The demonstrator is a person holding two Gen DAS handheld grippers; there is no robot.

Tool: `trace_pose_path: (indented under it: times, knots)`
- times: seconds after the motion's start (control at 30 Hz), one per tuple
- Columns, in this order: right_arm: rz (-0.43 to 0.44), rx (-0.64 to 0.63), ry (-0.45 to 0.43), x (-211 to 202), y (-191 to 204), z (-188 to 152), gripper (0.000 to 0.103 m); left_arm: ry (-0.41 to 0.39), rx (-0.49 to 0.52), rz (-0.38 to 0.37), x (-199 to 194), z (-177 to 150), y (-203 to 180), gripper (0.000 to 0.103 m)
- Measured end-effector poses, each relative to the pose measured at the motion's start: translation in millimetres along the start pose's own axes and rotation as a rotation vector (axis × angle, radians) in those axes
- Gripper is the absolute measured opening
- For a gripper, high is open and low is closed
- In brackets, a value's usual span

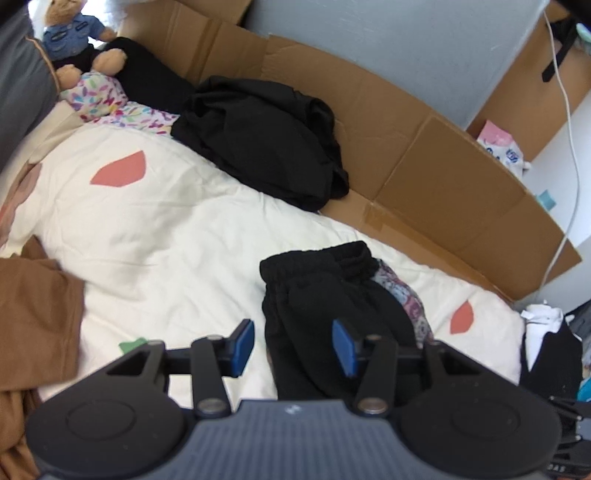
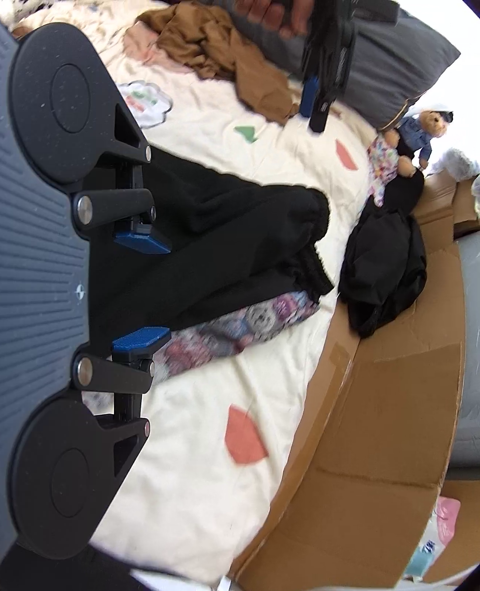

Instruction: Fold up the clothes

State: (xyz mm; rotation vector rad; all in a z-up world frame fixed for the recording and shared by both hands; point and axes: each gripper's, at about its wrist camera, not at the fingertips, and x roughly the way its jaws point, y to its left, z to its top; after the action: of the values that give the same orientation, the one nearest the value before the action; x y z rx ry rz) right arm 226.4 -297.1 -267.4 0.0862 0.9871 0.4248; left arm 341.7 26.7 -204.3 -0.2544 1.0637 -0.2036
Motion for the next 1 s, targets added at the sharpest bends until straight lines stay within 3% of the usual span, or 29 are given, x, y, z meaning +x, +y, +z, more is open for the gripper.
trace_pose_path:
  times: [0.23, 0.43, 0.67, 1.0]
  knots:
    - [0.066, 0.096, -0.048, 11, -14, 7, 0.049, 0.009, 0.000, -0.012, 35, 11, -4, 0.050]
    - [0.065, 0.085, -0.060, 28, -23, 14, 0.049, -0.017, 0.030, 0.003, 52, 20, -12, 0.050]
    - [0.093, 0.040, -0.046, 36, -30, 6, 0.048, 0.002, 0.162, 0.029, 70, 24, -27, 0.054]
    - [0.091, 0.023, -0.020, 43, -35, -1, 0.048, 0.048, 0.192, 0.053, 97, 23, -34, 0.057]
